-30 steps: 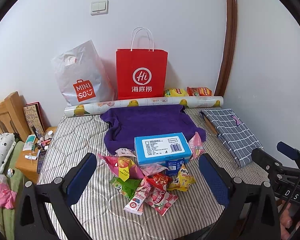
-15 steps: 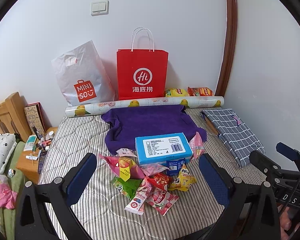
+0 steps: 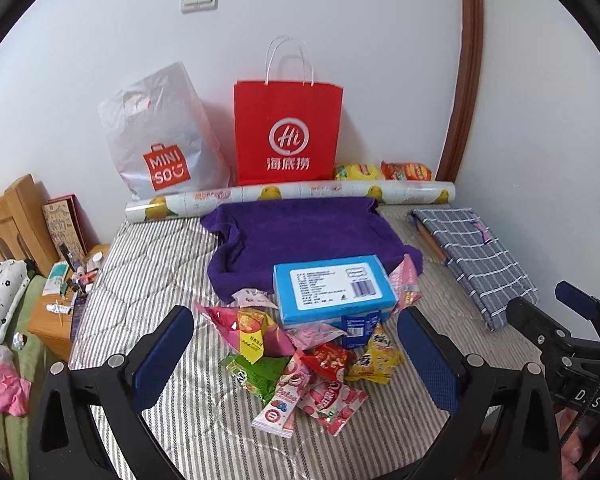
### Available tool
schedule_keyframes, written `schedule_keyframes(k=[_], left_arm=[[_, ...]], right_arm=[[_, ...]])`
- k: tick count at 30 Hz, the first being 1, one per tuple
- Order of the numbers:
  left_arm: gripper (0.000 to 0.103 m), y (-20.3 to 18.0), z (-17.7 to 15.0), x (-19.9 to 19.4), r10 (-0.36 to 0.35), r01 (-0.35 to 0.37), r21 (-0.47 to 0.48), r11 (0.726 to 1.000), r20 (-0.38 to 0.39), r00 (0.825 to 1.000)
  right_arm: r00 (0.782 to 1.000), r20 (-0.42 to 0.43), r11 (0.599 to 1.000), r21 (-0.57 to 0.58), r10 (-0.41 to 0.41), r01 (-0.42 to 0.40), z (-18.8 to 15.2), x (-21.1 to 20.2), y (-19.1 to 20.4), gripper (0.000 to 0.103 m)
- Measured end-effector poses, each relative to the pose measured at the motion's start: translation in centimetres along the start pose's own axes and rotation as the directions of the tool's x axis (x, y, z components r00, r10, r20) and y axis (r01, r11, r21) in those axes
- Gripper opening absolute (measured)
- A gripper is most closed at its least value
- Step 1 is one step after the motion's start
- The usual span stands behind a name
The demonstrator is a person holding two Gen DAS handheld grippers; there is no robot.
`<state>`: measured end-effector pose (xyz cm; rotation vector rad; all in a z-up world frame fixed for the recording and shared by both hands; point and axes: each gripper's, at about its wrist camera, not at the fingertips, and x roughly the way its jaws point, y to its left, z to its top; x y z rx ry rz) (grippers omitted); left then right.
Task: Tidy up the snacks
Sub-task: 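Grasp the pink panda snack packet with the right gripper while the left gripper approaches the pink-yellow packet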
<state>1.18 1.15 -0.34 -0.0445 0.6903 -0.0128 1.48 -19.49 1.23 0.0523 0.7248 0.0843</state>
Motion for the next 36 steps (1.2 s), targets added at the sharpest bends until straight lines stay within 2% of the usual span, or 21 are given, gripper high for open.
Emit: schedule_keyframes(k=[3,8,15,17,28,32,34,36], left_arm=[[0.103,0.9,-0.3,1.9,0.009,-0.009,-0.012,1.000,-0.028,1.000],[0.103,2.7,-1.0,5.3,0.019,-0.022,-0.035,0.999,-0.080,0.997],[0.101,5.5,-1.9,8.5,0.030,-0.039,-0.070,0.997,-0.128,0.991],[0.101,6.2,-2.0,9.1,0.032,-0.045,-0.090,0.995,-0.133,0.991],[0.101,8.7,-2.4,10.4,0.012,-0.035,-0.156,0.987,-0.146,0.989],[0.101,9.2,-2.4,10.7,0.011,-0.035,-0.168,0.985,-0.146,0.989],[0.101,9.4,-2.3,11.0,0.010,-0.036,-0.172,0.985,-0.149,0.989],[0.101,9.5,-2.4,11.2,0.004,-0.031,-0.174,0.984,-0.152,0.988]], right_arm=[[1.000,-0.018,1.000,0.011,0.000,0.001,-0.5,2.3,-0.3,0.100],[0.997,-0.078,1.000,0.023,0.000,0.002,-1.3,6.9,-0.9,0.084],[0.993,-0.108,0.996,0.080,0.039,-0.031,-1.2,12.4,-2.1,0.076],[0.992,-0.117,0.996,0.083,0.040,-0.030,-0.9,13.7,-2.2,0.072],[0.983,-0.173,0.994,0.097,0.059,-0.043,0.6,19.6,-2.2,0.066],[0.974,-0.218,0.993,0.109,0.057,-0.034,0.4,21.6,-2.5,0.058],[0.969,-0.231,0.990,0.126,0.092,-0.064,0.2,22.3,-2.8,0.056],[0.964,-0.233,0.986,0.135,0.130,-0.100,-0.1,22.4,-3.1,0.045]])
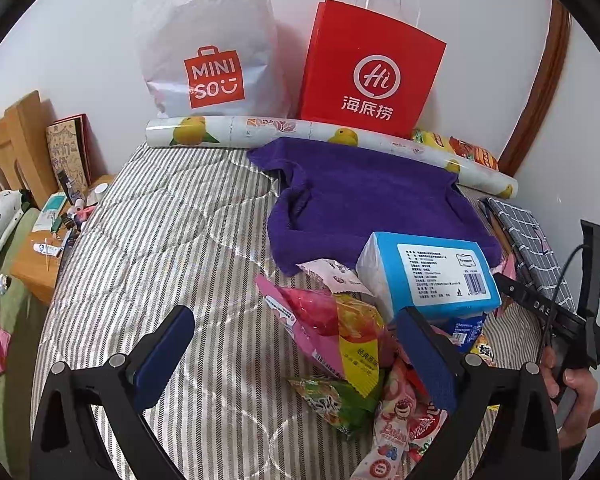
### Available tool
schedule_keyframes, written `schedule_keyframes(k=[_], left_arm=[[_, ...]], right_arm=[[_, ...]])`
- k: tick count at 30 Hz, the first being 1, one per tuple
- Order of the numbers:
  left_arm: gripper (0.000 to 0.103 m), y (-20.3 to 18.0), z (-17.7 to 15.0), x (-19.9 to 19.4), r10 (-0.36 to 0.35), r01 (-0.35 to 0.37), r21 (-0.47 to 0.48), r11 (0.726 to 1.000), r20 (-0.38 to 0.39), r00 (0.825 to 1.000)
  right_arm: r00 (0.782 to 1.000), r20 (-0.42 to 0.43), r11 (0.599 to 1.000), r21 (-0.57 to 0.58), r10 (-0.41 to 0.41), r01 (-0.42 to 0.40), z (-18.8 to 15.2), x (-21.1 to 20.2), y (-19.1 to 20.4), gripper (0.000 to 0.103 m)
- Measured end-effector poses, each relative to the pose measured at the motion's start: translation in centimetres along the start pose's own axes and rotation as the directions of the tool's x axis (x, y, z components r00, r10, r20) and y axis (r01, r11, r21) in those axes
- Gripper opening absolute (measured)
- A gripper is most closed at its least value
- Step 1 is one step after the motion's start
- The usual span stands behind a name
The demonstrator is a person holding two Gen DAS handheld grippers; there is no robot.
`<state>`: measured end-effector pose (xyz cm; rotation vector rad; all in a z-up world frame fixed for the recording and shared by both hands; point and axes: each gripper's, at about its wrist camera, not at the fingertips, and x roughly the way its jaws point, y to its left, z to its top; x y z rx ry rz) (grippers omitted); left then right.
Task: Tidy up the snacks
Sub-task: 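Grasp the pink panda snack packet with the right gripper while the left gripper approaches the pink-yellow packet, then lift the panda packet with the right gripper while the left gripper grasps the pink-yellow packet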
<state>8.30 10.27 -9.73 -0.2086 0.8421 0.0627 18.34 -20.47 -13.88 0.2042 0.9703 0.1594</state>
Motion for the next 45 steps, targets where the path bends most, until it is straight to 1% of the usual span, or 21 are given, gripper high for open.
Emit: schedule_keyframes(k=[2,4,7,9,10,12,14,16,19,22,24,25,26,28,30,33,37,39,41,42,45], left_arm=[[0.101,0.1,0.0,0.2,-0.004,0.004,0.000,1.000,-0.004,1.000],[0.101,0.2,0.0,0.5,-0.006,0.006,-0.003,1.000,-0.008,1.000],[0.101,0.4,0.0,0.7,-0.012,0.012,-0.008,1.000,-0.011,1.000],[0.101,0.5,0.1,0.8,-0.013,0.013,-0.010,1.000,-0.012,1.000],[0.101,0.6,0.1,0.9,-0.012,0.012,-0.010,1.000,-0.011,1.000],[0.101,0.7,0.3,0.9,-0.011,0.011,-0.012,1.000,-0.009,1.000],[0.101,0.8,0.4,0.8,-0.012,0.012,-0.015,1.000,-0.007,1.000],[0.101,0.9,0.5,0.7,-0.008,0.008,-0.014,1.000,-0.006,1.000],[0.101,1.0,0.7,0.5,0.009,-0.010,-0.010,1.000,-0.004,1.000],[0.101,1.2,0.8,0.1,0.022,-0.022,-0.010,1.000,0.001,1.000],[0.101,1.5,0.8,-0.2,0.032,-0.032,-0.011,0.999,0.003,0.999],[0.101,1.6,0.8,-0.3,0.036,-0.036,-0.010,0.999,0.004,0.999],[0.101,1.8,0.7,-0.4,0.045,-0.045,-0.010,0.999,0.004,0.999],[0.101,2.3,0.6,-0.6,0.055,-0.055,-0.013,0.998,0.005,0.998],[0.101,2.9,0.5,-0.7,0.063,-0.063,-0.021,0.998,0.003,0.998],[0.101,3.6,0.2,-0.5,0.064,-0.064,-0.036,0.997,-0.008,0.998],[0.101,4.4,-0.2,-0.1,0.067,-0.068,-0.046,0.997,-0.029,0.997],[0.101,4.7,-0.4,-0.1,0.046,-0.048,-0.053,0.997,-0.037,0.998],[0.101,4.6,-0.5,-0.1,0.031,-0.033,-0.050,0.998,-0.038,0.999],[0.101,4.3,-0.4,0.0,0.023,-0.025,-0.045,0.999,-0.037,0.999],[0.101,2.9,-0.3,0.5,-0.024,0.023,-0.010,1.000,-0.047,0.999]], right_arm=[[1.000,-0.009,1.000,-0.012,0.020,-0.020,-0.2,-0.3,-0.3,0.041],[1.000,-0.006,1.000,-0.026,0.003,-0.003,-0.5,-1.0,-0.8,0.038],[1.000,-0.031,1.000,-0.010,-0.002,0.001,-1.3,-2.2,-2.4,0.038],[0.998,-0.058,1.000,-0.027,0.005,-0.007,-1.8,-2.6,-3.1,0.039],[0.998,-0.063,0.999,-0.041,-0.005,0.003,-2.1,-2.8,-3.4,0.039],[0.997,-0.048,0.996,-0.073,-0.053,0.050,-2.3,-3.5,-3.7,0.048],[0.997,-0.014,0.993,-0.091,-0.080,0.078,-2.1,-4.1,-3.9,0.066],[0.998,0.017,0.992,-0.104,-0.068,0.070,-1.6,-4.6,-3.9,0.072],[0.997,0.043,0.986,-0.149,-0.068,0.073,-0.2,-4.2,-3.1,0.073],[0.998,0.037,0.975,-0.216,-0.049,0.056,1.2,-2.5,-1.5,0.073],[0.999,-0.007,0.969,-0.241,-0.051,0.048,1.6,-0.8,-0.9,0.073],[0.998,-0.031,0.966,-0.253,-0.057,0.048,1.7,0.0,-0.7,0.071],[0.996,-0.061,0.962,-0.269,-0.068,0.049,1.5,0.8,-0.6,0.064],[0.991,-0.111,0.956,-0.292,-0.075,0.040,0.8,1.9,-0.8,0.055],[0.988,-0.137,0.956,-0.292,-0.065,0.022,0.2,2.4,-1.2,0.051],[0.991,-0.125,0.959,-0.282,-0.038,0.001,-0.6,1.9,-1.5,0.049],[0.993,-0.117,0.960,-0.280,-0.031,-0.003,-2.0,0.8,-1.8,0.048],[0.993,-0.114,0.962,-0.272,-0.013,-0.019,-2.9,0.2,-2.0,0.048],[0.992,-0.125,0.959,-0.283,-0.037,0.000,-3.8,0.0,-2.0,0.047],[0.991,-0.127,0.958,-0.286,-0.044,0.005,-4.2,-0.1,-2.1,0.047],[0.994,-0.110,0.965,-0.261,-0.028,-0.002,-5.3,-0.9,-2.5,0.047]])
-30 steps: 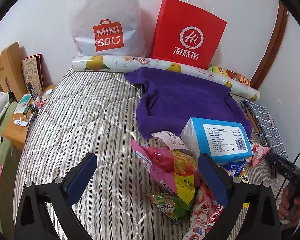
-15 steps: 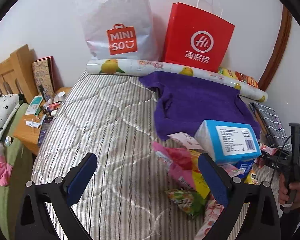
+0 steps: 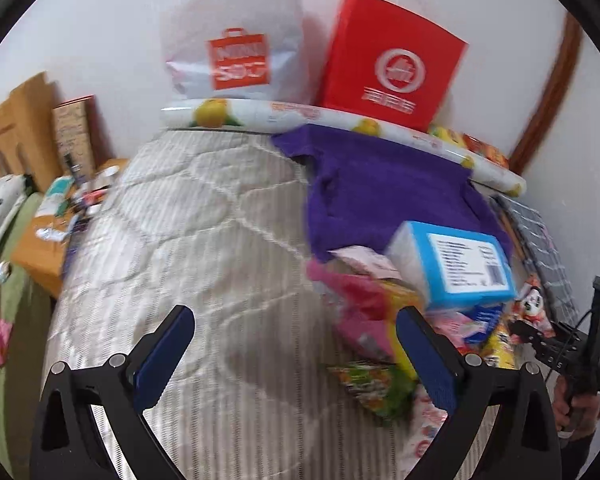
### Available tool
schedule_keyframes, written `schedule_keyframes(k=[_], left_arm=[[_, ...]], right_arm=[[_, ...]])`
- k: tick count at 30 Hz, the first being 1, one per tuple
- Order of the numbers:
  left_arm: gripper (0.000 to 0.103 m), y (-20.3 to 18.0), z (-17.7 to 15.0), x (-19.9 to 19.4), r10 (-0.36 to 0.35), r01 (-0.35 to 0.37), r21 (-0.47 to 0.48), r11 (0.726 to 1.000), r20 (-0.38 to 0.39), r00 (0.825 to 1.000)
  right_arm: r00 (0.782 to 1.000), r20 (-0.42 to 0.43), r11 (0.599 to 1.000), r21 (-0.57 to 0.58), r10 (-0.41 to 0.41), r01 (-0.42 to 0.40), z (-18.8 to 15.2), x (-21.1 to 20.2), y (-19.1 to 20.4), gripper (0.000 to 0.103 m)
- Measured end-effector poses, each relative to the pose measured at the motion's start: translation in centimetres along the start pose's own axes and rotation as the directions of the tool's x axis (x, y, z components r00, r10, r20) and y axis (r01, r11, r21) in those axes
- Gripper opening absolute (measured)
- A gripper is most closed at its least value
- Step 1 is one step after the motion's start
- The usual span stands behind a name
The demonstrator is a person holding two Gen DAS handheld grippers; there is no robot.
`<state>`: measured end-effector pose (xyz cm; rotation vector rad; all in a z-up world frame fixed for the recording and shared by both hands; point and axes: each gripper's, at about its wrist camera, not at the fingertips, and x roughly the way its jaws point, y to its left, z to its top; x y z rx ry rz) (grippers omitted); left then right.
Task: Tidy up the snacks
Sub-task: 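Lift the panda packet with the right gripper while the left gripper grasps the pink-yellow packet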
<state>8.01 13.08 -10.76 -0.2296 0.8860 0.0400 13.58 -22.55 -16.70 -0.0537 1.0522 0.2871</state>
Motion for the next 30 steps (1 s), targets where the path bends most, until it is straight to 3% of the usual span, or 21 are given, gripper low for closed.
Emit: schedule_keyframes(k=[7,13,15,16,19,30], left_arm=[[0.102,-3.6,0.8,2.9,-0.052,0.057,0.057,0.997,-0.077,0.996],[0.101,-3.7,1.0,5.6,-0.088,0.087,-0.012,0.996,-0.152,0.985],[0.091,-3.7,1.0,6.2,-0.095,0.093,-0.022,0.995,-0.168,0.981],[0.079,-3.7,1.0,6.4,-0.105,0.102,-0.023,0.994,-0.175,0.979],[0.067,-3.7,0.9,6.5,-0.108,0.105,-0.025,0.994,-0.180,0.978],[0.057,-1.5,1.0,2.5,-0.166,0.155,-0.100,0.983,-0.107,0.980]], right_arm=[[0.999,0.035,0.998,0.061,-0.008,0.006,-1.5,-1.9,-0.4,0.045],[0.999,0.043,0.993,0.115,-0.025,0.020,-2.7,-3.4,-1.2,0.045],[0.999,0.043,0.990,0.138,-0.030,0.024,-3.0,-3.6,-1.6,0.045],[0.999,0.043,0.988,0.150,-0.031,0.024,-3.2,-3.8,-1.8,0.045],[0.998,0.050,0.984,0.175,-0.027,0.018,-3.6,-4.2,-2.1,0.045],[0.996,0.086,0.983,0.183,-0.018,0.002,-3.7,-6.0,-0.4,0.045]])
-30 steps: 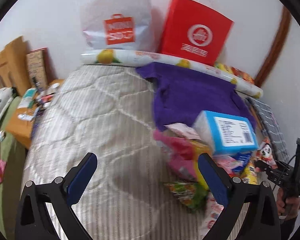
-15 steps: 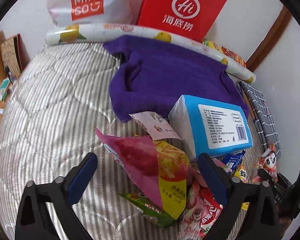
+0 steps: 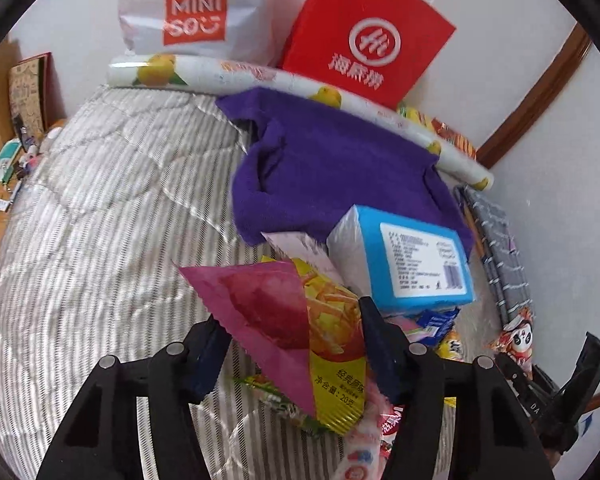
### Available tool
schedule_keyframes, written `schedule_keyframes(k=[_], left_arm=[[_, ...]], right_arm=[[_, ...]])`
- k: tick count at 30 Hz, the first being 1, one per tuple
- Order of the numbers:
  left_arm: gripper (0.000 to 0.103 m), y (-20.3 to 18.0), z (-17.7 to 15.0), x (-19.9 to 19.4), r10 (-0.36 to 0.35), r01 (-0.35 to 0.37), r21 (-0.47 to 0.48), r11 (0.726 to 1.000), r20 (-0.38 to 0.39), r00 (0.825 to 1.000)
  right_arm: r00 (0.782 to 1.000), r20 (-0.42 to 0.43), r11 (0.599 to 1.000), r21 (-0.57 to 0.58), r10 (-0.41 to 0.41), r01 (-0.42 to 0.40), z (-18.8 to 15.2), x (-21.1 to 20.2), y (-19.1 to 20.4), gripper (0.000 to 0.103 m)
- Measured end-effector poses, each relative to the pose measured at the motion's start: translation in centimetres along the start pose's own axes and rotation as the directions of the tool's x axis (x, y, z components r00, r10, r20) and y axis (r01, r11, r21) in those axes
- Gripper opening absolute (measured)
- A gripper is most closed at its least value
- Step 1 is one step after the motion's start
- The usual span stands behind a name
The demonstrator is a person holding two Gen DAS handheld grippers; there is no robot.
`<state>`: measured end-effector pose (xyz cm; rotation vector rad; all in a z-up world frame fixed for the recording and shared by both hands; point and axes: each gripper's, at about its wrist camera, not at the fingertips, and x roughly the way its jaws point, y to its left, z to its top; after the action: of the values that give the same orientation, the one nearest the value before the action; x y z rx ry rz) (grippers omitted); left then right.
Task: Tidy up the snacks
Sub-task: 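Lift the panda packet with the right gripper while the left gripper grasps the pink-yellow packet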
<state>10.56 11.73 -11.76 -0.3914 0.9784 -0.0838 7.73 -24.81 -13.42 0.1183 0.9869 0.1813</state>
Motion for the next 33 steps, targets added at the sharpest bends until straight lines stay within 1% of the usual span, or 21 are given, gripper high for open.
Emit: schedule_keyframes(k=[2,5,8,13,19,25,33], left_arm=[[0.056,0.2,0.1,-1.3,-0.003,0.004,-0.012,1.000,0.026,1.000],[0.055,0.0,0.1,-2.8,-0.022,0.022,-0.004,1.000,0.053,0.998],[0.055,-0.7,-0.3,-4.2,-0.036,0.034,0.028,0.999,0.081,0.996],[0.054,-2.1,-1.2,-5.7,-0.085,0.080,0.058,0.995,0.086,0.993],[0.054,-4.0,-1.9,-7.8,-0.129,0.120,0.097,0.988,0.098,0.987],[0.054,-5.6,-2.5,-9.7,-0.154,0.138,0.131,0.982,0.116,0.981],[0.054,-7.2,-2.7,-10.9,-0.166,0.146,0.154,0.977,0.128,0.978]], right_arm=[[1.000,0.011,1.000,0.002,-0.002,0.002,0.2,-0.8,0.4,0.045],[0.999,0.036,1.000,0.010,0.001,-0.001,0.4,-2.1,1.1,0.045],[0.997,0.071,1.000,0.001,0.002,-0.002,0.8,-3.7,2.4,0.044],[0.993,0.113,1.000,-0.005,-0.013,0.013,1.2,-6.0,4.5,0.044],[0.987,0.158,1.000,-0.017,-0.008,0.010,1.6,-8.8,6.6,0.044],[0.980,0.199,1.000,-0.026,0.002,0.003,1.9,-11.0,7.8,0.044],[0.975,0.221,1.000,-0.013,0.011,-0.008,1.9,-12.0,8.1,0.044]])
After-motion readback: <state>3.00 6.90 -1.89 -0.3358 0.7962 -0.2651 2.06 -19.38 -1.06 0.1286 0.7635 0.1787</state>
